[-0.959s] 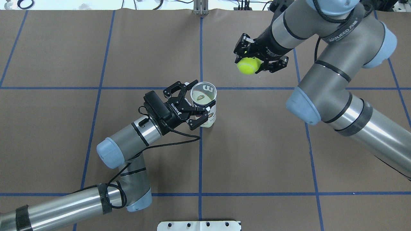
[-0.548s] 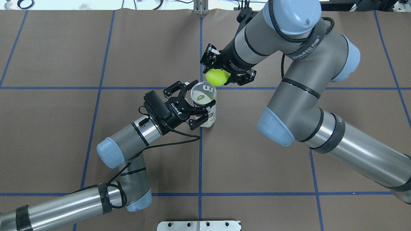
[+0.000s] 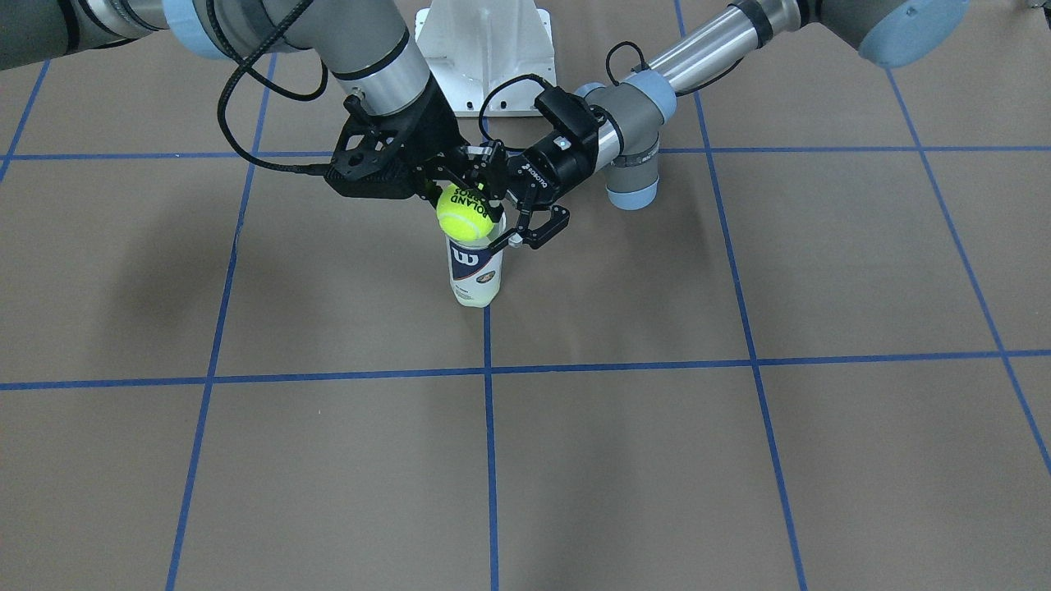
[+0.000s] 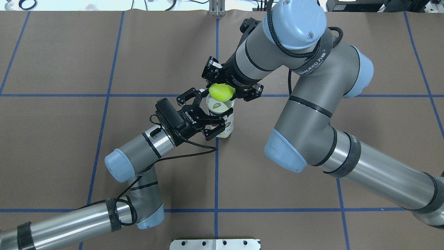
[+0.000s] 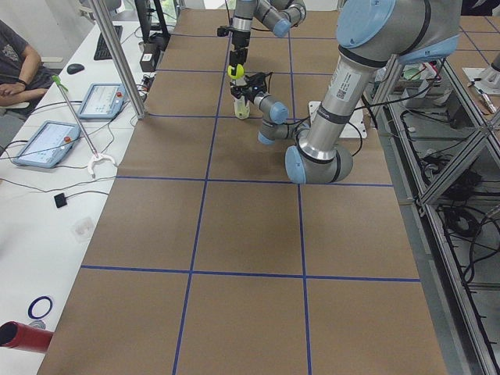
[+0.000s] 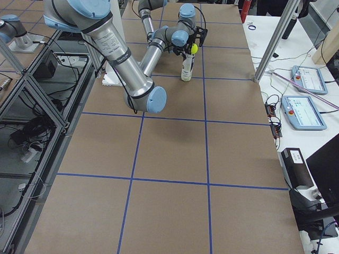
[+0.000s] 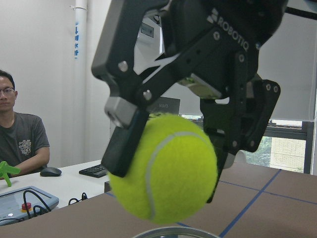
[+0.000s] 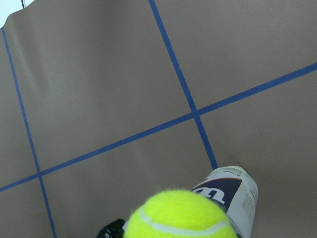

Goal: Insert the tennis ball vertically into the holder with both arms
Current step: 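Carry the second ball with the right gripper above the can, then drop the second ball into the can by opening the right gripper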

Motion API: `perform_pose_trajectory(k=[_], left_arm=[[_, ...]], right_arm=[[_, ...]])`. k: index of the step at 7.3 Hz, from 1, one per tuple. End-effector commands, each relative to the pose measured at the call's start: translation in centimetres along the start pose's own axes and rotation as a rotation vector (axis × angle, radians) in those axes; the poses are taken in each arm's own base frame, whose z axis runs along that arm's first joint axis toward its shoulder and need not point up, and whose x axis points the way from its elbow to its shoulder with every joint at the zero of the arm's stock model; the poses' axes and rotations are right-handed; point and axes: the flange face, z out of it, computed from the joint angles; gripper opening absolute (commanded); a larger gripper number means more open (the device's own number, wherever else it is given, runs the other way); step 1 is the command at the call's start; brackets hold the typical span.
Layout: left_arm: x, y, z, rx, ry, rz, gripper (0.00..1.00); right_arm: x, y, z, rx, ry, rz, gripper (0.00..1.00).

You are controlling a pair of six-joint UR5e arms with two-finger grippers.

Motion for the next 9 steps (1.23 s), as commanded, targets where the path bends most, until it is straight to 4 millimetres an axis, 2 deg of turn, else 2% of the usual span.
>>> perform_pose_trajectory(k=[1, 4, 5, 6, 7, 9], left_arm=[[0.03, -0.01, 0.06, 0.000, 0.000, -0.002, 0.88], [-0.03, 0.12, 0.00, -0.003, 0.001, 0.001, 0.88], [-0.03, 0.12, 0.00, -0.003, 0.001, 0.001, 0.88], [-0.03, 0.12, 0.00, -0.003, 0.001, 0.001, 0.88], [-0.03, 0.12, 0.00, -0.003, 0.001, 0.000, 0.88], [-0.07, 0.19, -0.07, -0.004, 0.000, 0.002, 0.88]], right_arm=[[1.06, 0.91, 0.15, -0.004, 0.003, -0.008, 0.00], [1.32, 1.70, -0.01, -0.013, 0.012, -0.011, 0.00], [1.34, 1.66, 0.06, -0.011, 0.014, -0.009, 0.47], [1.18, 1.68, 0.00, -0.010, 0.018, -0.007, 0.83], [1.09, 1.59, -0.02, 0.001, 0.022, -0.005, 0.99], [0.86, 1.70, -0.21, 0.000, 0.019, -0.008, 0.99]])
